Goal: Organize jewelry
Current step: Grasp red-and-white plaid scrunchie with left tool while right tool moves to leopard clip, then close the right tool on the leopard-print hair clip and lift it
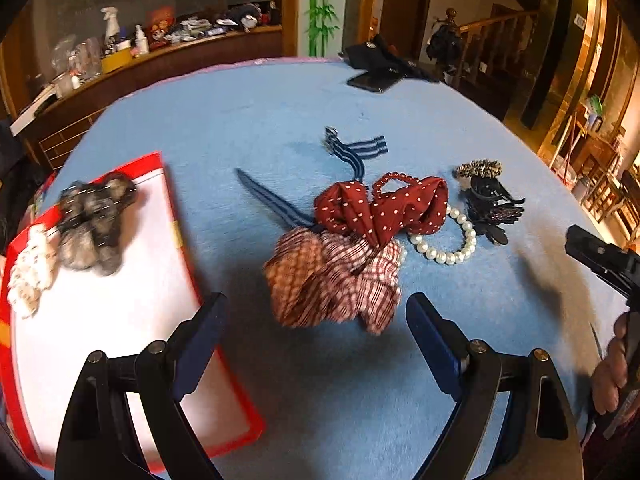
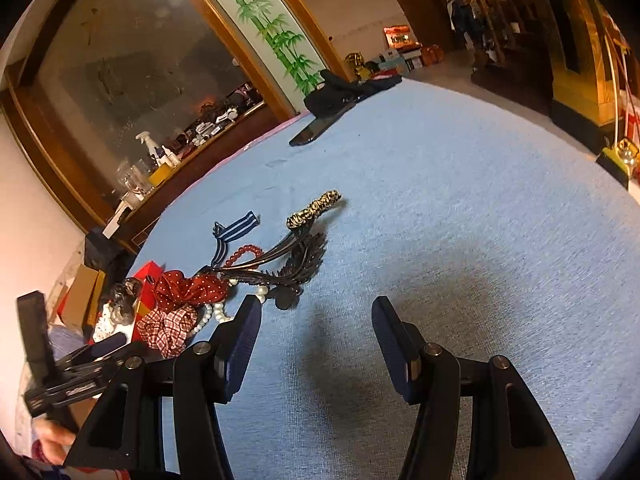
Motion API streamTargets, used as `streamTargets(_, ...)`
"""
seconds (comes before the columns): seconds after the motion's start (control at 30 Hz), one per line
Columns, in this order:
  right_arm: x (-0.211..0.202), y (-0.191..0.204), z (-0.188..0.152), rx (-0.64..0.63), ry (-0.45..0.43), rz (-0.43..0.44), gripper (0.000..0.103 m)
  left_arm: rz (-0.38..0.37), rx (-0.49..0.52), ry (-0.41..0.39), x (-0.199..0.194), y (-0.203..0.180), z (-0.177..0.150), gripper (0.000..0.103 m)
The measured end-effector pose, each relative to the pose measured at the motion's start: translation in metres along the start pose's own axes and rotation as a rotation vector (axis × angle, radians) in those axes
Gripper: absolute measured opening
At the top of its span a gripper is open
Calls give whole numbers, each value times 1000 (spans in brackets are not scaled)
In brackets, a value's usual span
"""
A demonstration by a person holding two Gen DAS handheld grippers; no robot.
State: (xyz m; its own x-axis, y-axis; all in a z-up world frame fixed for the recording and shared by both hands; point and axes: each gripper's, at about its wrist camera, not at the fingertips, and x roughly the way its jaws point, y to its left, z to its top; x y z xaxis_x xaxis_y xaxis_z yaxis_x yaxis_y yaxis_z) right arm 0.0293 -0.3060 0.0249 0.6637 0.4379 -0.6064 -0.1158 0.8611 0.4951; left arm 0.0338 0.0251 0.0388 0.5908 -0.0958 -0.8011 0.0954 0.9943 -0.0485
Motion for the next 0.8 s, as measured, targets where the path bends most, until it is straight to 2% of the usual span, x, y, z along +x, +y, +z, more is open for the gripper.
streamTargets(0.1, 1, -3, 1, 14, 8, 13, 62, 21, 17, 12, 19, -9, 8, 86)
streamTargets(0.2, 1, -2, 1, 12, 5, 14, 62, 25, 16, 40, 35, -17, 12, 31)
streamTargets(0.3, 0, 0, 0, 8, -2, 10, 62, -2, 11, -11, 29, -23, 9, 13)
streamTargets(0.47, -2, -1, 1, 18, -8, 1, 62, -65, 10, -210, -5, -30, 5, 13)
streamTargets(0.53, 1, -2, 3, 30, 18, -9, 62, -79, 11, -278, -14, -29, 5, 13)
streamTargets(0.7, 2, 1, 31, 102, 75, 36, 63, -87, 11, -331, -23, -23, 5, 13)
streamTargets(0.8, 12, 11, 55, 102, 75, -23, 66, -96, 6, -338, -26, -17, 5, 13)
